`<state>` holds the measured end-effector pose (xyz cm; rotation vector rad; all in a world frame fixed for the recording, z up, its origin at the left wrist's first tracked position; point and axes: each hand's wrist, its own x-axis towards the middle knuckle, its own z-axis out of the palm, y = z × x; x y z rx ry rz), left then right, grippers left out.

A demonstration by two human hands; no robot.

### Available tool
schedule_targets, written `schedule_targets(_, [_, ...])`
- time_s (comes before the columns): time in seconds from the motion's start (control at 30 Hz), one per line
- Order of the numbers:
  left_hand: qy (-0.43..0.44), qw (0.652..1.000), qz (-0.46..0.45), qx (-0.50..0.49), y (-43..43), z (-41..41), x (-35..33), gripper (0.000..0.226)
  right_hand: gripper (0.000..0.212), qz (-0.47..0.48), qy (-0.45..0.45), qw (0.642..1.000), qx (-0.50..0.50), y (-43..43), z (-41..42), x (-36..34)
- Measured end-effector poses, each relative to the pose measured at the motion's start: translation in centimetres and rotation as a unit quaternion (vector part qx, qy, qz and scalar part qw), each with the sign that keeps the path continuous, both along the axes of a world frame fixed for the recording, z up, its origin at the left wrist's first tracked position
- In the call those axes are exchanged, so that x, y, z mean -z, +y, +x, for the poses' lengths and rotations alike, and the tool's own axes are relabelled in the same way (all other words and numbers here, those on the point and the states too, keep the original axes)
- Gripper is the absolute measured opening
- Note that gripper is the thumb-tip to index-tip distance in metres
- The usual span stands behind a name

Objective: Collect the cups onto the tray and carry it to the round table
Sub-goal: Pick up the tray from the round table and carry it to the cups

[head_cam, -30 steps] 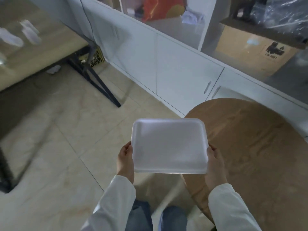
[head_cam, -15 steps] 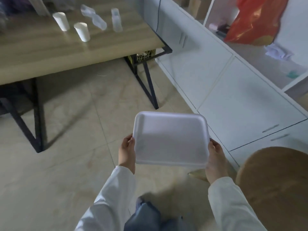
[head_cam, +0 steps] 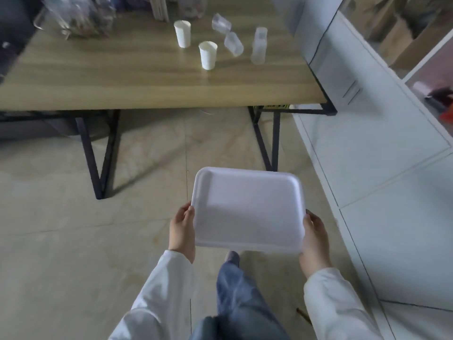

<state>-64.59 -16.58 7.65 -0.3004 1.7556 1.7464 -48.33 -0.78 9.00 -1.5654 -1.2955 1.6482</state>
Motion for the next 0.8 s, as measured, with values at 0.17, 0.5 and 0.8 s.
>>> schedule_targets(0.17, [0.005,0.999,0.014,-0.049,3.8,-5.3,-0.6,0.03,0.019,0.014,0.002,0.998,-0.054,5.4,-7.1,-0.6])
schedule_targets(0.5, [0.014,0.992,-0.001,-0.125,9.6,-14.1,-2.0,0.03,0.017,0.014,-0.008,0.987,-0.162,13.7,-19.2,-1.3])
schedule_targets(0.8, [0.031,0.986,0.013,-0.161,12.0,-22.8,-1.8,0.021,0.031,0.011,0.013,0.983,-0.181,16.0,-28.4,-1.8])
